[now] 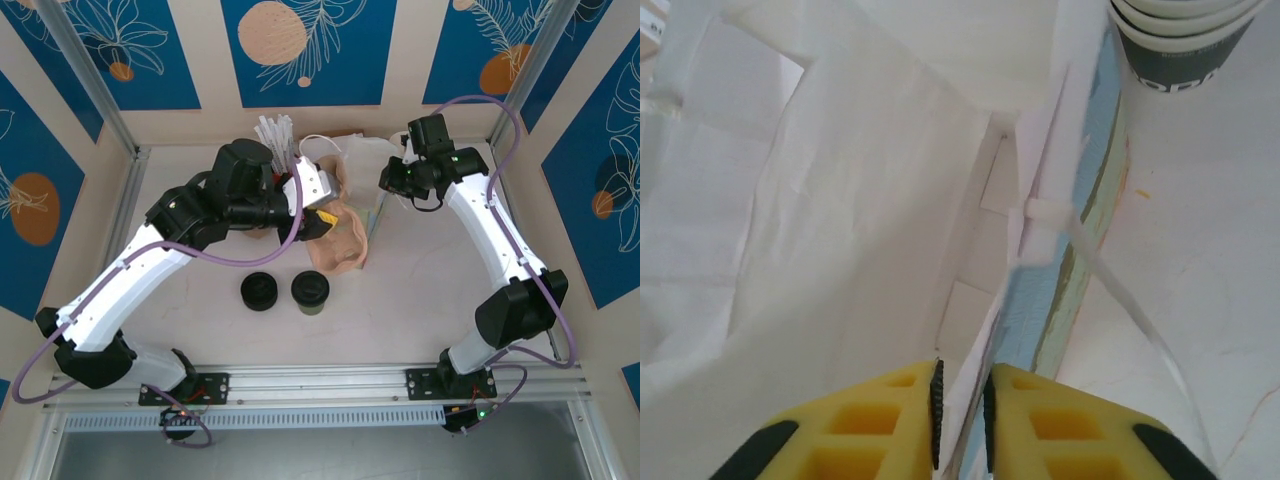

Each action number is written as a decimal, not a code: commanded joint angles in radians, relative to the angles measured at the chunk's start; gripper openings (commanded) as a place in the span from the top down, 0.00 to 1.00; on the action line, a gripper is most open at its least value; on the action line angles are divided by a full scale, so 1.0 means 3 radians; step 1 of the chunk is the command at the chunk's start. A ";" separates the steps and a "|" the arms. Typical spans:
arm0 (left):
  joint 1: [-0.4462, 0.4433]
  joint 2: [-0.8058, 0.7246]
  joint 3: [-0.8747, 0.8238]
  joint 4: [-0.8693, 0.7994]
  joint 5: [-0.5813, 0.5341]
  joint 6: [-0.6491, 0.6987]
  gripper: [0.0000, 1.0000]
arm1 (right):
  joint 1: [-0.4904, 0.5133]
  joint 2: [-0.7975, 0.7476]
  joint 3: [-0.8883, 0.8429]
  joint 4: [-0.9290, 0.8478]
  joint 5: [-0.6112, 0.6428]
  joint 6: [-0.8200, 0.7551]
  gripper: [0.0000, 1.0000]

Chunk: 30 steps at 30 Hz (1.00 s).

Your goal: Pack the takeout coffee

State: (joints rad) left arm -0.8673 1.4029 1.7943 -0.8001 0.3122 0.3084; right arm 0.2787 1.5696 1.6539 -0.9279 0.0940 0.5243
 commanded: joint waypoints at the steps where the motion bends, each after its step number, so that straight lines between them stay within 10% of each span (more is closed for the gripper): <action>1: -0.0028 0.0055 0.0068 0.0192 0.0193 -0.0137 0.67 | 0.0007 -0.0035 0.0087 -0.0040 -0.0064 -0.0092 0.91; 30: -0.0033 0.0533 0.0313 0.0687 0.0927 -0.0792 0.70 | -0.0198 -0.1054 -0.0257 -0.0795 -0.0968 -0.0654 1.00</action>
State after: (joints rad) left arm -0.8673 1.5501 1.8484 -0.6064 0.5430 0.0841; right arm 0.2264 1.2671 1.5917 -1.1290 -0.1135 0.3538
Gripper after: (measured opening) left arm 0.303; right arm 0.052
